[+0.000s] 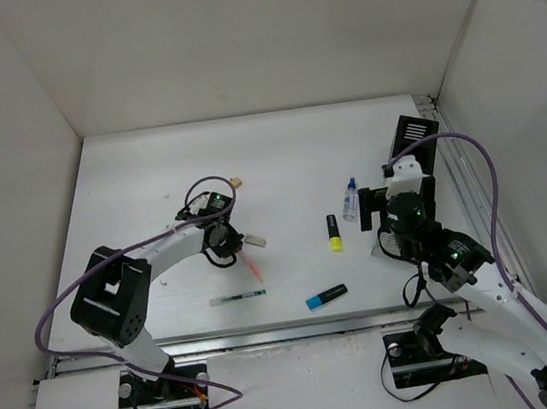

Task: Sort the stationery into containers
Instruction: Pick up the pen from the center of the board, then place the pen in the storage box.

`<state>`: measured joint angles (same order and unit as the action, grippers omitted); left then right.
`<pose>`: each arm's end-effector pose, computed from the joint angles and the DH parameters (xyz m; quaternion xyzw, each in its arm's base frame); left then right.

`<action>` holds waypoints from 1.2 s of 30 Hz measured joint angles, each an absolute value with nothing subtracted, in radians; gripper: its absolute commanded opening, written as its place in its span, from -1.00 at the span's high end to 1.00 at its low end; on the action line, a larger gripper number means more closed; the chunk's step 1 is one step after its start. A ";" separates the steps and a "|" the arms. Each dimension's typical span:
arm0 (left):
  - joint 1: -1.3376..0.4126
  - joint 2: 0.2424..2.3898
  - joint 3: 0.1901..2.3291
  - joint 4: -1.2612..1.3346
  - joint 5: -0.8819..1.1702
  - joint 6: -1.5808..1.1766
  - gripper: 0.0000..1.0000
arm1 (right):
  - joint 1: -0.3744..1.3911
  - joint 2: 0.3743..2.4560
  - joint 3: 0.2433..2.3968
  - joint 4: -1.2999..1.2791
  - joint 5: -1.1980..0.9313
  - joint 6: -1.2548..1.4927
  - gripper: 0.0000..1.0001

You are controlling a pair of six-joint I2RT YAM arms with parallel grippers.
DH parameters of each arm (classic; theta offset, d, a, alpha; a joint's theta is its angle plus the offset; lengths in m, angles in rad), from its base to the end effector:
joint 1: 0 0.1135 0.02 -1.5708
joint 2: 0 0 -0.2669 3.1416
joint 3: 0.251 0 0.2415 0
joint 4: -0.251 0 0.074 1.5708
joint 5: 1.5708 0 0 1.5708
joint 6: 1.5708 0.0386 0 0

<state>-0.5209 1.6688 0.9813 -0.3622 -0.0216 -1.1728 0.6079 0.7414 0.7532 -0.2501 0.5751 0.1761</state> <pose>0.2789 -0.1590 0.1794 -0.3120 0.9144 -0.1861 0.1784 0.1431 0.0740 0.3314 0.0097 0.7739 0.0204 0.6329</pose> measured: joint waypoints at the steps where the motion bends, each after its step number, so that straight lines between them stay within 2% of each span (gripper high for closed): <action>1: -0.530 1.671 0.996 -0.355 -0.022 -1.153 1.00 | 0.611 0.753 0.754 -0.249 0.531 0.160 -0.96; 6: -0.595 1.590 1.009 -0.200 0.040 -0.931 1.00 | 0.617 0.842 0.764 -0.234 0.375 0.132 -0.96; 10: -0.651 1.435 0.950 0.030 0.171 -0.699 1.00 | 0.617 0.866 0.774 -0.207 0.300 0.164 -0.96; 14: -0.682 1.335 0.933 0.149 0.317 -0.511 1.00 | 0.616 0.860 0.776 -0.106 0.180 0.219 -0.95; 19: -0.722 1.311 0.916 0.210 0.420 -0.363 1.00 | 0.616 0.854 0.749 0.060 0.025 0.305 -0.85; 25: -0.756 1.311 0.914 0.212 0.434 -0.293 1.00 | 0.616 0.877 0.682 0.236 -0.084 0.425 -0.70; 28: -0.758 1.311 0.914 0.216 0.433 -0.285 1.00 | 0.616 0.929 0.682 0.290 -0.113 0.466 -0.57; 29: -0.759 1.311 0.914 0.217 0.432 -0.283 1.00 | 0.616 0.948 0.682 0.303 -0.120 0.476 -0.40; 34: -0.773 1.316 0.914 0.220 0.421 -0.276 1.00 | 0.630 1.044 0.683 0.347 -0.150 0.521 -0.01; 35: -0.775 1.319 0.915 0.221 0.417 -0.276 1.00 | 0.634 1.057 0.683 0.348 -0.154 0.525 0.20; 36: -0.780 1.323 0.919 0.218 0.412 -0.276 1.00 | 0.638 1.069 0.683 0.348 -0.154 0.529 0.30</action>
<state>-0.7795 1.3231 0.9188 0.2184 0.4118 -0.2760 0.6380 1.0687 0.6830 0.3485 -0.1543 0.5289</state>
